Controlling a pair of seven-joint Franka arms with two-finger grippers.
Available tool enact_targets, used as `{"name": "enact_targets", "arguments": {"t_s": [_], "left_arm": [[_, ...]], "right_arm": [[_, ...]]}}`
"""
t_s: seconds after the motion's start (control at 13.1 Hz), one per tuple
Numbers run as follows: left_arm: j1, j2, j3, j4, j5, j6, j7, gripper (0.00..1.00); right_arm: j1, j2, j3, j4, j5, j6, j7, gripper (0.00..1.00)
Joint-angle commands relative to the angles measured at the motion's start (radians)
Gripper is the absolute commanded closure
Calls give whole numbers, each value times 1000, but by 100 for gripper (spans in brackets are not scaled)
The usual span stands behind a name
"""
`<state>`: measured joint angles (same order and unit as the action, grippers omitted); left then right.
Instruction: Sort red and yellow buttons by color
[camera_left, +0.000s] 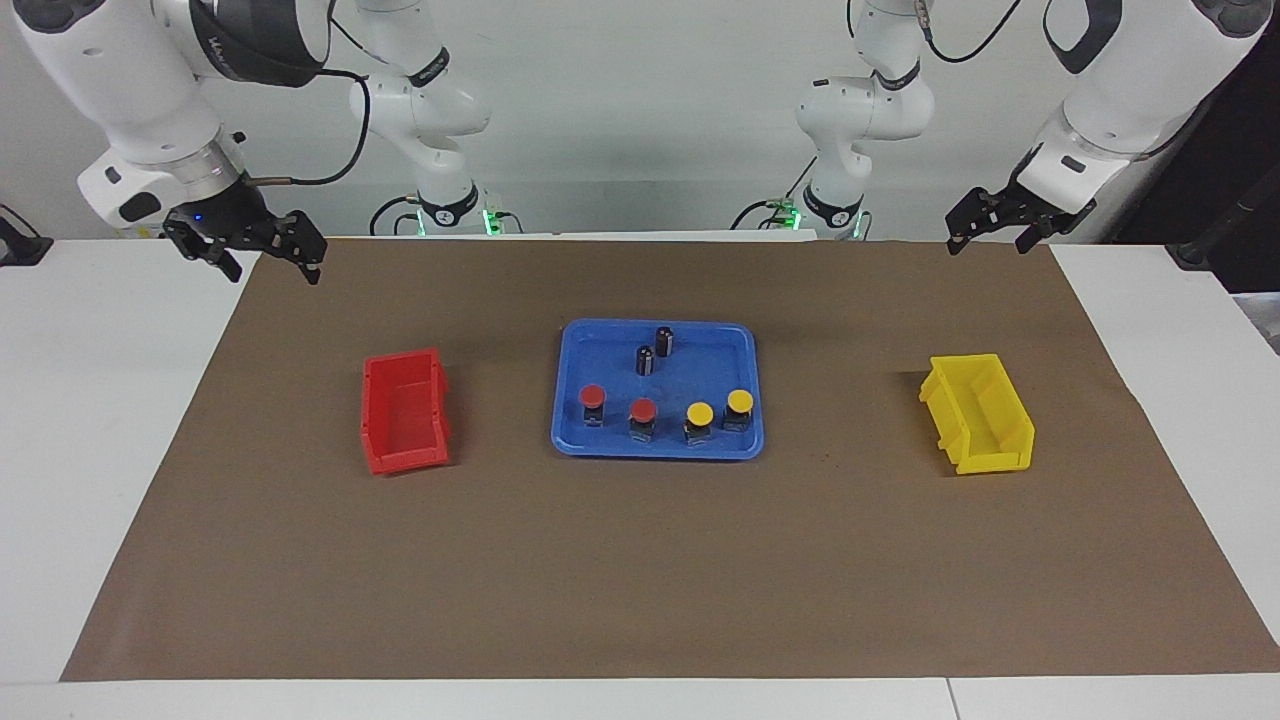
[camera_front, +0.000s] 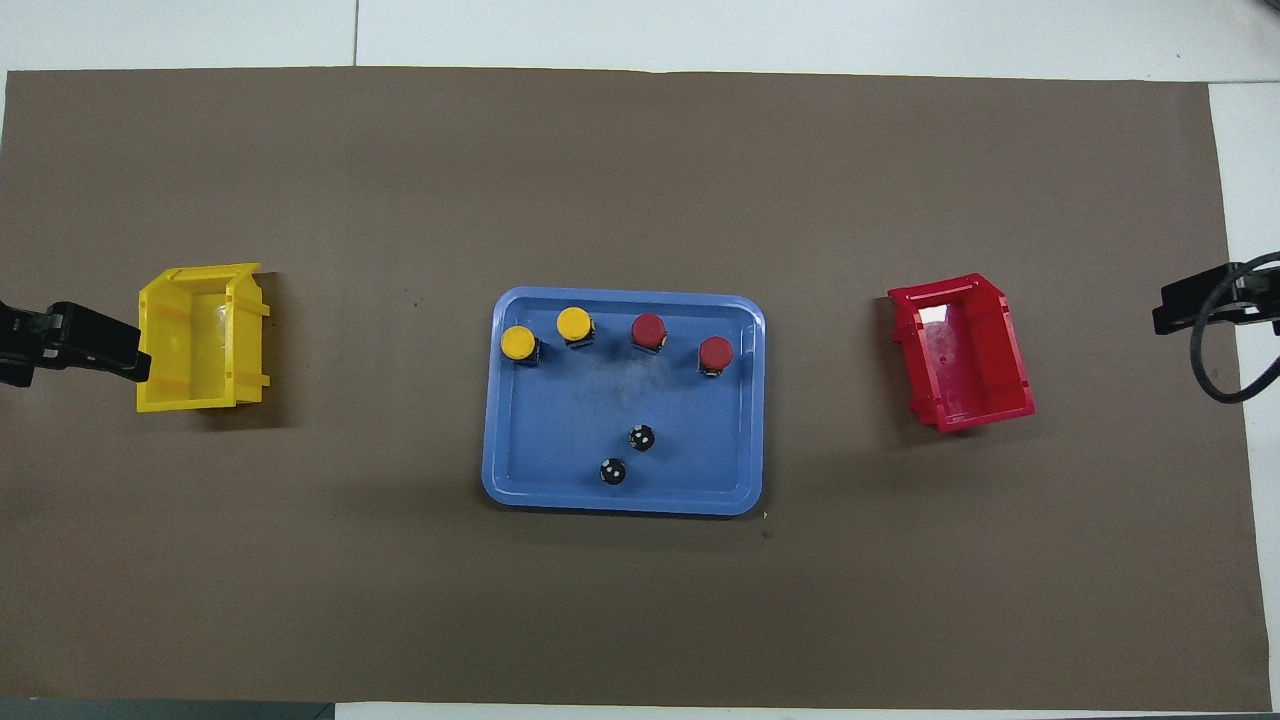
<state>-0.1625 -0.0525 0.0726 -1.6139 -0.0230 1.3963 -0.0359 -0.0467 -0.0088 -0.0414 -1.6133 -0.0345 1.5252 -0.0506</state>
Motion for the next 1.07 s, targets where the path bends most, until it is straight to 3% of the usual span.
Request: {"name": "enact_targets", "arguments": {"t_s": [0.0, 0.61, 0.99], "left_arm": [[6, -32, -7, -32, 21, -3, 11, 0], [6, -32, -7, -32, 21, -3, 11, 0], [6, -32, -7, -32, 21, 6, 13, 0]], "right_arm": [[-5, -20, 3, -19, 4, 3, 11, 0], [-18, -20, 2, -20, 4, 24, 8, 0], [66, -8, 17, 21, 1, 47, 47, 0]]}}
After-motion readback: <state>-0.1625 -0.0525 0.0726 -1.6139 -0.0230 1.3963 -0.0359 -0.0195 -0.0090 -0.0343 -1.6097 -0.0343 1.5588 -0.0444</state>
